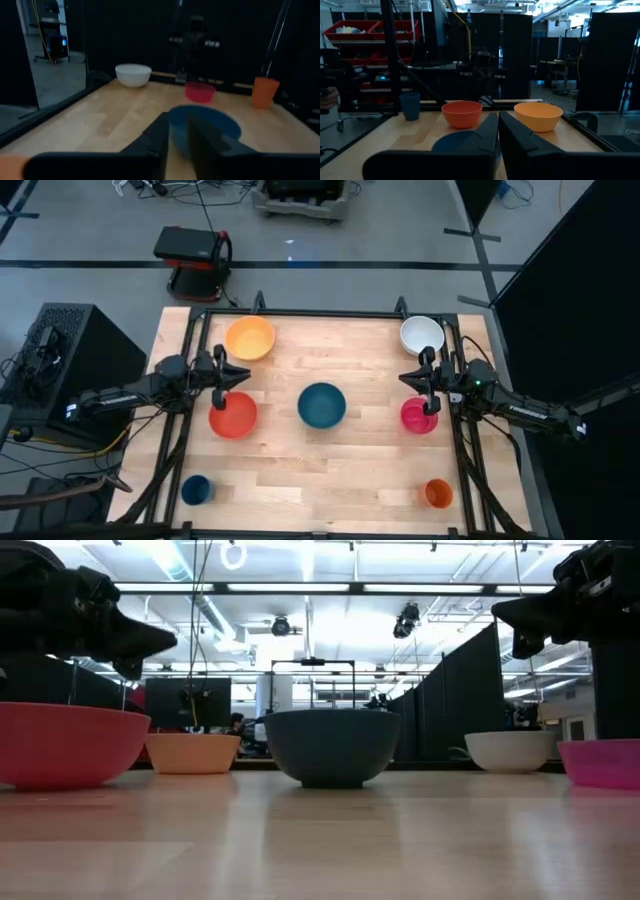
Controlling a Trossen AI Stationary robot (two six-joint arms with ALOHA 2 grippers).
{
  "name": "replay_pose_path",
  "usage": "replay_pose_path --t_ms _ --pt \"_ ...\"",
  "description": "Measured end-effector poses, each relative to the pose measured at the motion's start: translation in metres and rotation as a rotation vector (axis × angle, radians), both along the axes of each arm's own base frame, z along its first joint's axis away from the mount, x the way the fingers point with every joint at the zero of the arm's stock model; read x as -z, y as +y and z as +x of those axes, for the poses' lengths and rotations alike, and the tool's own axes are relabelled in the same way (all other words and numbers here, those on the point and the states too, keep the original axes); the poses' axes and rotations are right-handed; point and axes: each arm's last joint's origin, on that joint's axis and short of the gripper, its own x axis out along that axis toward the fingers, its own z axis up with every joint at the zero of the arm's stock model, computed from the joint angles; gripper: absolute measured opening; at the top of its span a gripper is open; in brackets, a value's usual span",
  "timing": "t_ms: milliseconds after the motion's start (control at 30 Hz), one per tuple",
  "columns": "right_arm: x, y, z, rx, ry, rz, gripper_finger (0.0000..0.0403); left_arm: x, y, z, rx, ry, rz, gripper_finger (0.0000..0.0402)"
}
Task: Nest bowls inside each other
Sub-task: Stack the orange bowl on top of the yellow bowl
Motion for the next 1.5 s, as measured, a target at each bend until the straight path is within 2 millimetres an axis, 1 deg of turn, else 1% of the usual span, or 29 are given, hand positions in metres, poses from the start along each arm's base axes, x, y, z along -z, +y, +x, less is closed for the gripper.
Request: replay_pose_path --t_ms 100,667,767,833,900,967,1000,1067,1100,1300,1500 --pt "0.000 0.000 0.000 0.001 0.001 0.000 0.0000 -0.003 0.000 -0.002 -0.012 0.036 -0.012 0.0123" --pt "0.000 -0.001 0.000 0.049 0.000 0.009 0.0000 -0.029 0.004 -0.007 -0.181 -0.102 -0.073 0.0359" --pt "0.000 -0.001 0.000 0.049 0.002 0.009 0.0000 -0.038 0.003 -0.008 -0.186 -0.050 -0.109 0.0351" --pt "0.000 -0.001 0.000 0.049 0.002 0.009 0.0000 -0.049 0.004 -0.008 -0.215 -0.042 -0.126 0.0341" --pt "0.000 -0.001 0.000 0.050 0.001 0.009 0.0000 -0.066 0.005 -0.008 -0.229 -0.059 -0.122 0.0329" --pt "0.000 -0.002 0.000 0.051 0.001 0.005 0.0000 -0.087 0.005 -0.006 -0.217 -0.057 -0.098 0.0319" --pt "0.000 -0.002 0.000 0.052 0.002 0.006 0.0000 -0.096 0.005 -0.004 -0.215 -0.025 -0.089 0.0316" --pt "0.000 -0.002 0.000 0.053 0.001 0.005 0.0000 -0.109 0.007 0.001 -0.220 0.097 -0.102 0.0311" --pt "0.000 -0.002 0.000 0.053 0.001 0.006 0.0000 -0.109 0.008 0.005 -0.220 0.167 -0.117 0.0312" --pt "0.000 -0.002 0.000 0.053 0.001 0.008 0.0000 -0.092 0.013 0.028 -0.206 0.566 -0.223 0.0326" --pt "0.000 -0.002 0.000 0.052 0.001 0.009 0.0000 -0.075 0.016 0.045 -0.204 0.964 -0.338 0.0339"
